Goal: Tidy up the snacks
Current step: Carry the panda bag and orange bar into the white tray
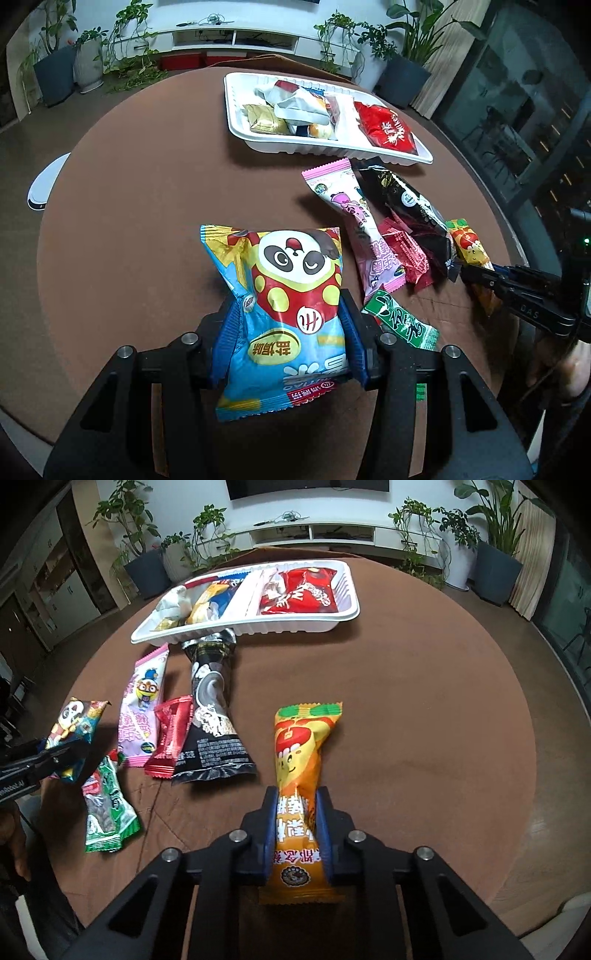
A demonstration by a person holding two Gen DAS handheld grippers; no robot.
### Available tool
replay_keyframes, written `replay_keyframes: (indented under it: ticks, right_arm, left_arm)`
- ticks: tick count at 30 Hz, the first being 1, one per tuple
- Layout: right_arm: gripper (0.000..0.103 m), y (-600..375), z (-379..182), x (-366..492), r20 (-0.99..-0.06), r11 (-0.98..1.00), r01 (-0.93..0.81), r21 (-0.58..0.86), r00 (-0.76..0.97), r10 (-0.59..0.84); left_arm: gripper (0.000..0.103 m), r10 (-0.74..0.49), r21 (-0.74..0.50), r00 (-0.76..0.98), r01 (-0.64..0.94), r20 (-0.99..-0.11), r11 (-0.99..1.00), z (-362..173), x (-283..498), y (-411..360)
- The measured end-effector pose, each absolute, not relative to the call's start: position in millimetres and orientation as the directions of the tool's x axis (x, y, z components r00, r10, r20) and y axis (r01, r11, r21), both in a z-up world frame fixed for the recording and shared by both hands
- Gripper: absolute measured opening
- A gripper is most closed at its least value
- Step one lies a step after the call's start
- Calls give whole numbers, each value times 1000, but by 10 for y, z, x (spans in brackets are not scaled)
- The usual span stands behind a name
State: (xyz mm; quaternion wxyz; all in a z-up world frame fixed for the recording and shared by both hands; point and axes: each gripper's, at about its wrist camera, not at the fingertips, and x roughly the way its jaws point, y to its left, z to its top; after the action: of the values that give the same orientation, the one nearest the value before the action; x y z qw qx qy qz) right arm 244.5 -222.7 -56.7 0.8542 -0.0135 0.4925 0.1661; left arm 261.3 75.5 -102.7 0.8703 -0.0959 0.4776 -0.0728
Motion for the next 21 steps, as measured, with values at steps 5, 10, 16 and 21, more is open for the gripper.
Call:
replay_keyframes:
  ticks: [5, 10, 16, 21]
  right_arm:
    - [20, -2384, -407, 2436, -809, 944, -267, 194, 500, 308]
    - [19, -2695, -228, 2548, -774, 944, -209, 254, 542, 328]
    - [19, -3096, -63, 2803, -742, 941, -128, 313, 586, 326]
    - [19, -3147, 306, 3123, -690, 938, -139, 319, 644, 330]
  left_arm:
    - [48, -230, -256, 554, 31, -800, 966, -943, 2588, 801]
    - [48, -243, -281, 581, 25, -777, 959, -796, 2650, 907]
    - [48, -224, -276, 622, 14, -750, 961, -514, 2887, 1094]
    - [48, -204, -261, 669, 16, -714, 965, -151, 3265, 1243]
